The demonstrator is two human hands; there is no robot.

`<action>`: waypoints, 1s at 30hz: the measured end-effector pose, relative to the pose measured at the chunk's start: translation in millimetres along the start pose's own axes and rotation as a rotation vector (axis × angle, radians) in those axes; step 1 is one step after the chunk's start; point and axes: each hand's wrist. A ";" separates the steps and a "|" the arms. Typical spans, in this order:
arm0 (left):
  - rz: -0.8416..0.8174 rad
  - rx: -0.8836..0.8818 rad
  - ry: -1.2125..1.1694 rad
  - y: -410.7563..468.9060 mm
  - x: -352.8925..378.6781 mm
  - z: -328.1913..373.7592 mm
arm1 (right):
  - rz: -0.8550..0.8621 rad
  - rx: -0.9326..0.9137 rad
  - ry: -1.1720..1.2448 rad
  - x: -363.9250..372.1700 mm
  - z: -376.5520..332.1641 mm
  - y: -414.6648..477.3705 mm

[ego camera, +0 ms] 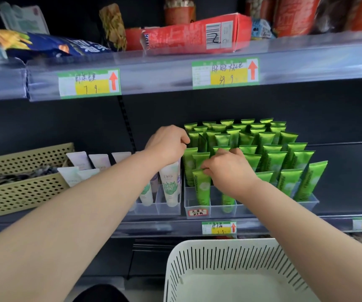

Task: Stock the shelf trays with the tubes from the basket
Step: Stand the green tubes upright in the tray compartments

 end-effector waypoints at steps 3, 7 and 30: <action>0.008 0.014 0.006 2.4 3.6 6.7 | -0.030 -0.030 0.009 -0.4 1.4 -4.1; -0.020 0.038 0.016 5.3 9.6 15.7 | -0.060 -0.027 0.132 -11.6 1.6 -8.9; -0.036 -0.012 0.152 24.9 15.4 19.1 | 0.111 0.057 0.083 -15.3 27.5 -23.5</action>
Point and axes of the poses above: each hand's wrist, its own y-axis towards the middle knuckle, its own x-axis out of the palm, z = x × y, and after that the axes turned 11 degrees about y, right-handed
